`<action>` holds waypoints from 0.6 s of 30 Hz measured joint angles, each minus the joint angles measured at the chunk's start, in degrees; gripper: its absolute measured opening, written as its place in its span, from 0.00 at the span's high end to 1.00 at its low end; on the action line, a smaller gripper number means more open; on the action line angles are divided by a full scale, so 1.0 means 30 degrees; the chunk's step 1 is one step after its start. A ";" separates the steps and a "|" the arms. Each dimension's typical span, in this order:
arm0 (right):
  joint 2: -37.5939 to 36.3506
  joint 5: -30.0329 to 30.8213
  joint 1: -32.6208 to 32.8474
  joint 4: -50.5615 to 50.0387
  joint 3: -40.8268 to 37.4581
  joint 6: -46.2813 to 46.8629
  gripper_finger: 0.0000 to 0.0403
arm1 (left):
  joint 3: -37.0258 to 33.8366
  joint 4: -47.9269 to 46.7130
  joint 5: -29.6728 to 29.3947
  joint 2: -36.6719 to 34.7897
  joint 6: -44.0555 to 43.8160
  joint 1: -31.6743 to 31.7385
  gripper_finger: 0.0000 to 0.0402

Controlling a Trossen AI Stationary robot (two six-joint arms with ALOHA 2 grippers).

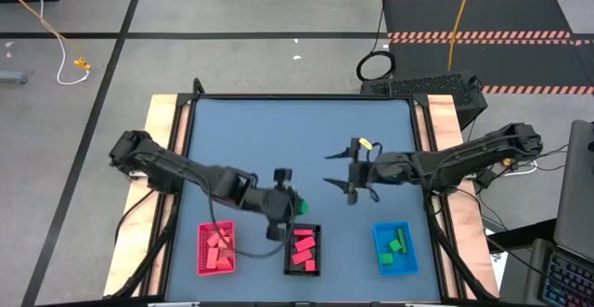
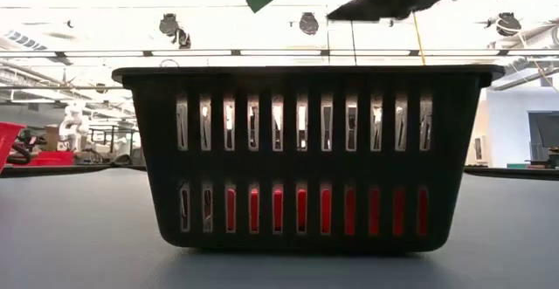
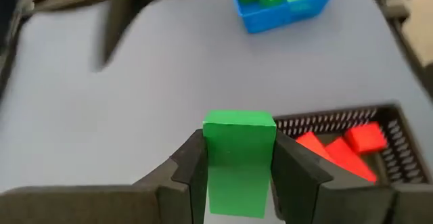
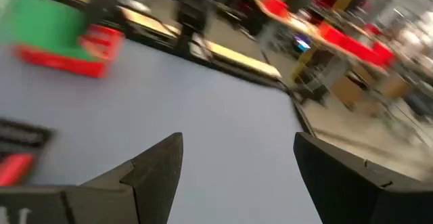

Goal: Sort & place blocks by color
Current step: Put the green block into the blue bin

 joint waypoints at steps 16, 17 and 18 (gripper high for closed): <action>0.1682 -0.2556 0.2538 0.7345 -0.1610 -0.8679 0.32 | 0.0006 -0.1274 1.1260 -0.0222 -0.7477 0.5621 0.69; 0.2125 -0.2784 0.2533 0.7879 -0.1612 -0.8868 0.32 | 0.0001 -0.1257 1.1583 -0.0145 -0.7511 0.5682 0.69; 0.2615 -0.3125 0.2527 0.8395 -0.1617 -0.8948 0.32 | 0.0007 -0.1200 1.1842 -0.0040 -0.7516 0.5723 0.69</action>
